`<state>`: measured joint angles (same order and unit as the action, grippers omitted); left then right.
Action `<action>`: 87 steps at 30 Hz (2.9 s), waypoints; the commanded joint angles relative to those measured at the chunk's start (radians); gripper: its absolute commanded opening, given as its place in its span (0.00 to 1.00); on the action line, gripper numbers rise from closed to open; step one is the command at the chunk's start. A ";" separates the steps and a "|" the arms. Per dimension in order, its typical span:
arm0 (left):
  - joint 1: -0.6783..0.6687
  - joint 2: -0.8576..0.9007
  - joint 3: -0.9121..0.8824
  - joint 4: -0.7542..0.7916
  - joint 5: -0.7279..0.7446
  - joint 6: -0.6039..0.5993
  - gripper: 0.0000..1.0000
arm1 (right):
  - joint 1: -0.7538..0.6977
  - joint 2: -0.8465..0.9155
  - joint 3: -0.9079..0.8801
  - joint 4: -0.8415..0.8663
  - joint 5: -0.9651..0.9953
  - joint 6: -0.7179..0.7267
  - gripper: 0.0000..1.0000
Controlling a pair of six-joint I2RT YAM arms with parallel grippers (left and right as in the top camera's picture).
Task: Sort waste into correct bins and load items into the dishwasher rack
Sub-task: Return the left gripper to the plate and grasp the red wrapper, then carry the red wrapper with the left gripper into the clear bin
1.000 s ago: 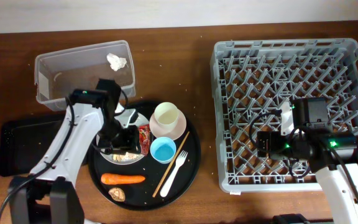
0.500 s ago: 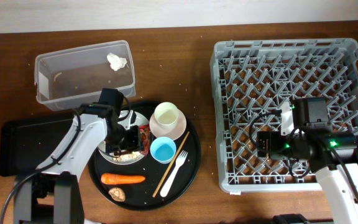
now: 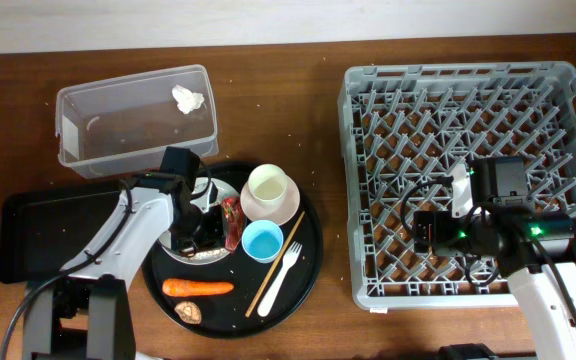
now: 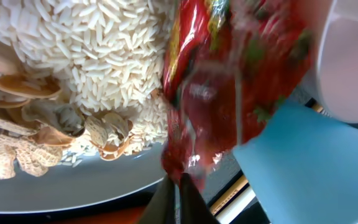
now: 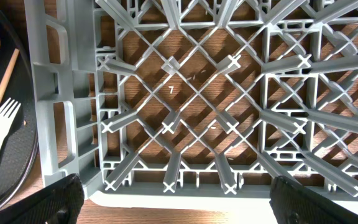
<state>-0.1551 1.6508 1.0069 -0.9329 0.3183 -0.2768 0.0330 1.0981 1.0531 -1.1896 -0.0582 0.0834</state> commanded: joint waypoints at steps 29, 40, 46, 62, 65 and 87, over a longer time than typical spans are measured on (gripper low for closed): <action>0.005 -0.012 0.110 -0.118 -0.079 0.030 0.37 | 0.005 0.000 0.019 -0.004 -0.006 0.010 0.98; -0.006 -0.011 -0.015 0.070 -0.029 0.023 0.36 | 0.005 0.000 0.019 -0.008 -0.006 0.011 0.98; -0.016 -0.011 -0.015 0.105 -0.026 0.023 0.27 | 0.005 0.000 0.019 -0.008 -0.006 0.011 0.98; -0.043 0.014 -0.017 0.100 -0.027 0.023 0.02 | 0.005 0.000 0.019 -0.008 -0.006 0.010 0.98; -0.043 0.014 -0.011 0.106 -0.034 0.023 0.01 | 0.005 0.000 0.019 -0.008 -0.006 0.010 0.98; 0.174 -0.043 0.394 0.156 -0.090 0.114 0.01 | 0.005 0.000 0.019 -0.004 -0.006 0.003 0.98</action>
<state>-0.0036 1.5986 1.3888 -0.8585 0.2485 -0.1799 0.0330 1.0988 1.0531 -1.1954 -0.0582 0.0826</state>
